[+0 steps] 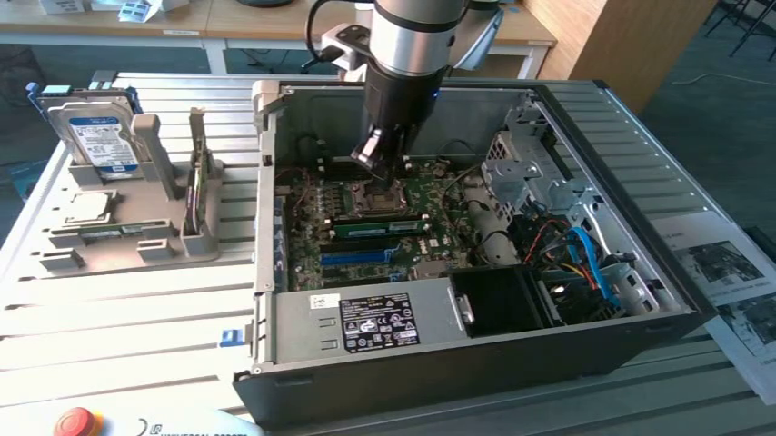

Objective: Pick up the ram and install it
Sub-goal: 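Press down the ram until it locks into place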

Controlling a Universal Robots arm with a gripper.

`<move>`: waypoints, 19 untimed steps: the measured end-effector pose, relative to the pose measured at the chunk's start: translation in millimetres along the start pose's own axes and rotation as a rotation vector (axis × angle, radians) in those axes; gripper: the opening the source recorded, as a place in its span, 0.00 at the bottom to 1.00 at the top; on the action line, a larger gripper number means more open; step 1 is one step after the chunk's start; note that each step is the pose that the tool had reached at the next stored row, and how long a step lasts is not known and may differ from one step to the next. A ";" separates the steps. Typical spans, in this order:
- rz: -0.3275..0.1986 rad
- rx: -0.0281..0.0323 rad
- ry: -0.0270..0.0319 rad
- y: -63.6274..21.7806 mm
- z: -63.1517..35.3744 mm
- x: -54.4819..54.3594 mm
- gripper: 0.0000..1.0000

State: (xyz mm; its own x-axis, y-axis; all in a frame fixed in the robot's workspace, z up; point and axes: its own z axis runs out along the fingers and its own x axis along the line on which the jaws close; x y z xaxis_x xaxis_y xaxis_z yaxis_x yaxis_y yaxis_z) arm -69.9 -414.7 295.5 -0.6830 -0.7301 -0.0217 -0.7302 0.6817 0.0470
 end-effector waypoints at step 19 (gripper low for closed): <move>0.336 0.0072 -0.0159 0.0 0.4 0.0 0.10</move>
State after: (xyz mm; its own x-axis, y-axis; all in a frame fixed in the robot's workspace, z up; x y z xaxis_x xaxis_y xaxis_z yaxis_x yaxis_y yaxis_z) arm -69.9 -414.7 295.2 -0.8857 -0.4637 -0.0217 -0.4642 0.8845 0.0471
